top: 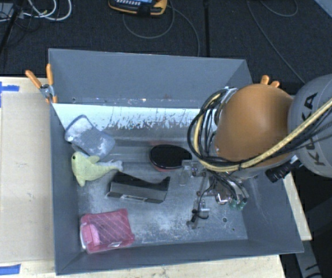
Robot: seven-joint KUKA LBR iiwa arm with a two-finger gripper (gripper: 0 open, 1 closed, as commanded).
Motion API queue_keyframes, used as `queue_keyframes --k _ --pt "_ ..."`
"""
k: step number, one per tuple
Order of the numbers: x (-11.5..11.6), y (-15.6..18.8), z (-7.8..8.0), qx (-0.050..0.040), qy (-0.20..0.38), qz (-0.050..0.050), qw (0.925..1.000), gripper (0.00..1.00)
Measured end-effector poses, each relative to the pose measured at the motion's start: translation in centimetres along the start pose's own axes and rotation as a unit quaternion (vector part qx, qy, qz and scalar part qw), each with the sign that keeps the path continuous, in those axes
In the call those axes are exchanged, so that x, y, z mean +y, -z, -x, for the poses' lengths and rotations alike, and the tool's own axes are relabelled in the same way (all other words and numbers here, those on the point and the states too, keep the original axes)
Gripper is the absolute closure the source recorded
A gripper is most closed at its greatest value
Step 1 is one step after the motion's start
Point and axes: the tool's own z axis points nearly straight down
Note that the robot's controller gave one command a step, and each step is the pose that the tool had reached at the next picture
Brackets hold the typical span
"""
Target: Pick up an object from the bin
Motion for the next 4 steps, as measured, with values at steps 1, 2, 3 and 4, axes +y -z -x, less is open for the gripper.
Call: queue_keyframes --k 1,2,3,4 --pt "0.0 0.4 0.1 -0.004 -0.001 0.0 1.0 0.0" --pt "1.8 -3.7 3.3 -0.007 0.014 0.0 0.9999 0.0" --pt "3.3 -10.5 6.1 -0.0053 0.057 0.0 0.9984 0.0" --pt "2.1 -14.3 8.1 -0.005 0.148 0.0 0.9889 0.0"
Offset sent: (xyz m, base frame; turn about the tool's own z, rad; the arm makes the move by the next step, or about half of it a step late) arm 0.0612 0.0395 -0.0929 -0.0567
